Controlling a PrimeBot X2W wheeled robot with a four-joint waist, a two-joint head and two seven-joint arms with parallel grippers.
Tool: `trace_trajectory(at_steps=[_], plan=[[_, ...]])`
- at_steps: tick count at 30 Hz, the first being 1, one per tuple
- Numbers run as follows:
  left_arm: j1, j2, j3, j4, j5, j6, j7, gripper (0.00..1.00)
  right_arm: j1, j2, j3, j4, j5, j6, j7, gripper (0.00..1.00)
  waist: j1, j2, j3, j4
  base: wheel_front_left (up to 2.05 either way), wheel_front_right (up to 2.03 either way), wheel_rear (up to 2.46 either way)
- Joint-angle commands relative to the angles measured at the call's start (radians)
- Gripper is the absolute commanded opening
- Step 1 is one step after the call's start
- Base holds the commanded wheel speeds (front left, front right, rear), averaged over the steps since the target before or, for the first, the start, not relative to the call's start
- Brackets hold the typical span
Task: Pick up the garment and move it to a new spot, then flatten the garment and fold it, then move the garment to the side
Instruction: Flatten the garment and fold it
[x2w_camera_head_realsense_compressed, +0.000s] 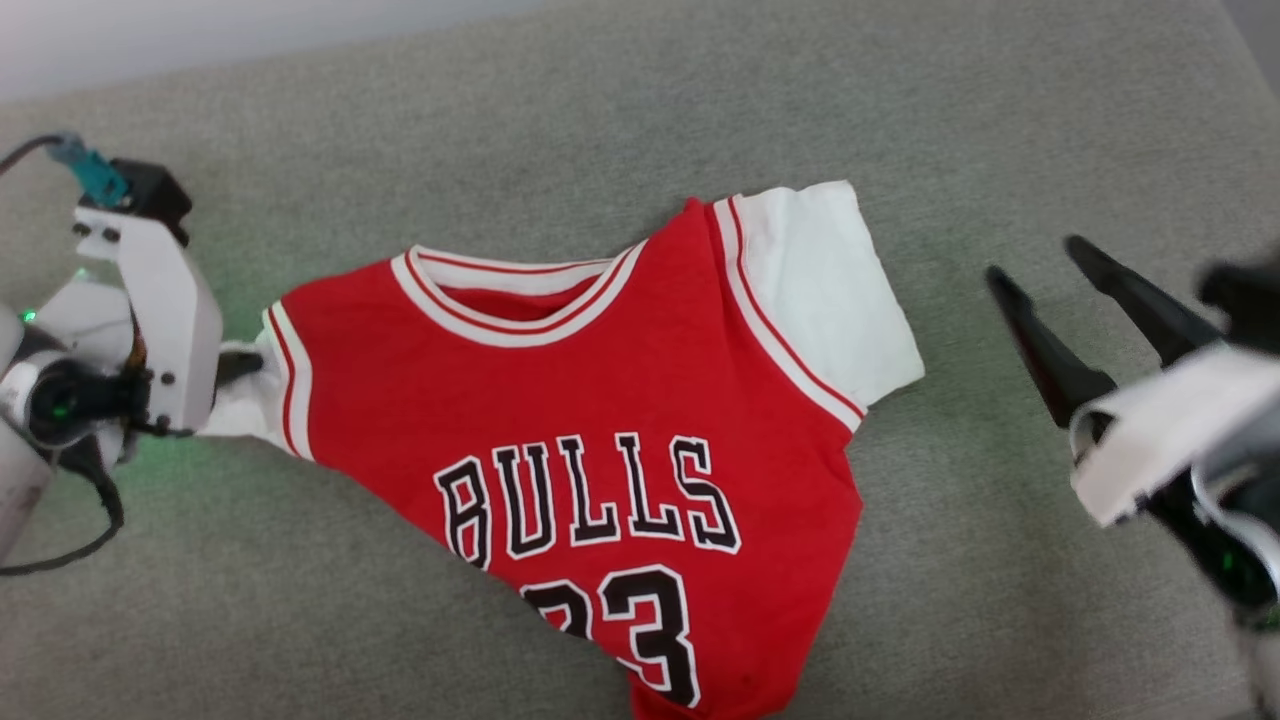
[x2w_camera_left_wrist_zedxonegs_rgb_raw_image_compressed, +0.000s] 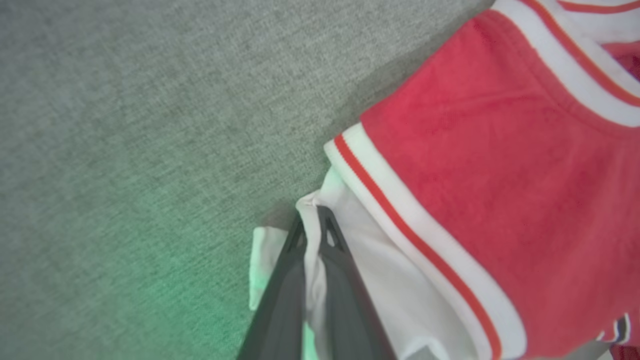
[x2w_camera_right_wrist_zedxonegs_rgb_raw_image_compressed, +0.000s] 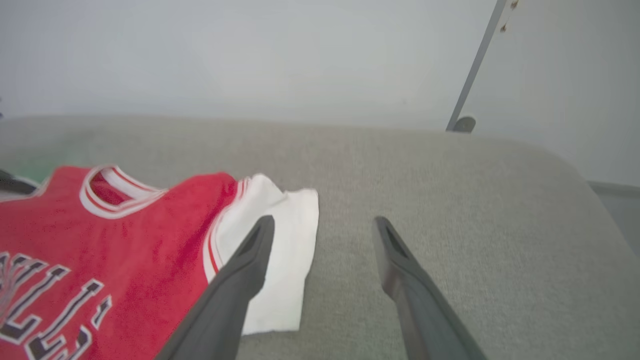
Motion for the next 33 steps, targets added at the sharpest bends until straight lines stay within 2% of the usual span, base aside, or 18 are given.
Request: trace_trajectory(at_steps=[1, 6, 11, 16, 20, 25, 29, 30, 31, 32, 33], plan=[[0.024, -0.036, -0.031, 0.005, 0.002, 0.001, -0.006, 0.00, -0.050, -0.037, 0.047, 0.028, 0.020, 0.000, 0.041, 1.00, 0.0000, 0.0000, 0.015, 0.009, 0.00, 0.00, 0.00], [-0.014, -0.086, -0.069, -0.010, 0.003, 0.001, -0.031, 0.00, -0.269, -0.203, 0.287, 0.159, 0.091, 0.000, 0.221, 1.00, 0.0000, 0.0000, 0.037, 0.066, 0.00, 0.00, 0.00], [-0.049, -0.122, -0.110, -0.017, -0.007, 0.001, -0.059, 0.00, -0.481, -0.268, 0.501, 0.274, 0.171, 0.000, 0.294, 1.00, 0.0000, 0.0000, 0.064, 0.120, 0.00, 0.00, 0.00], [-0.083, -0.135, -0.155, -0.023, -0.019, 0.001, -0.085, 0.00, -0.669, -0.292, 0.746, 0.393, 0.180, 0.000, 0.272, 1.00, 0.0000, 0.0000, 0.089, 0.158, 0.00, 0.00, 0.00], [-0.100, -0.145, -0.193, -0.031, -0.035, 0.001, -0.102, 0.00, -0.781, -0.298, 0.901, 0.495, 0.201, 0.000, 0.218, 1.00, 0.0000, 0.0000, 0.102, 0.181, 0.00, 0.00, 0.00], [-0.115, -0.145, -0.238, -0.037, -0.059, 0.001, -0.128, 0.00, -0.871, -0.282, 1.039, 0.601, 0.240, 0.000, 0.134, 1.00, 0.0000, 0.0000, 0.112, 0.195, 0.00, 0.00, 0.00], [-0.124, -0.143, -0.269, -0.041, -0.081, 0.002, -0.153, 0.00, -0.886, -0.260, 1.094, 0.647, 0.268, 0.000, 0.116, 1.00, 0.0000, 0.0000, 0.115, 0.200, 0.00, 0.00, 0.00], [-0.126, -0.143, -0.276, -0.042, -0.085, 0.002, -0.157, 0.00, -0.881, -0.258, 1.101, 0.649, 0.274, 0.000, 0.125, 0.47, 0.0000, 0.0000, 0.115, 0.201, 0.00, 0.00, 0.00], [-0.129, -0.143, -0.283, -0.042, -0.092, 0.002, -0.160, 0.00, -0.877, -0.258, 1.107, 0.649, 0.278, 0.000, 0.128, 0.10, 0.0000, 0.0000, 0.115, 0.201, 0.00, 0.00, 0.00], [-0.132, -0.143, -0.289, -0.042, -0.097, 0.002, -0.166, 0.00, -0.873, -0.257, 1.109, 0.650, 0.288, 0.000, 0.123, 0.00, 0.0000, 0.0000, 0.115, 0.202, 0.00, 0.00, 0.00], [-0.133, -0.144, -0.294, -0.042, -0.105, 0.002, -0.172, 0.00, -0.870, -0.256, 1.110, 0.652, 0.297, 0.000, 0.117, 0.00, 0.0000, 0.0000, 0.114, 0.201, 0.00, 0.00, 0.00]])
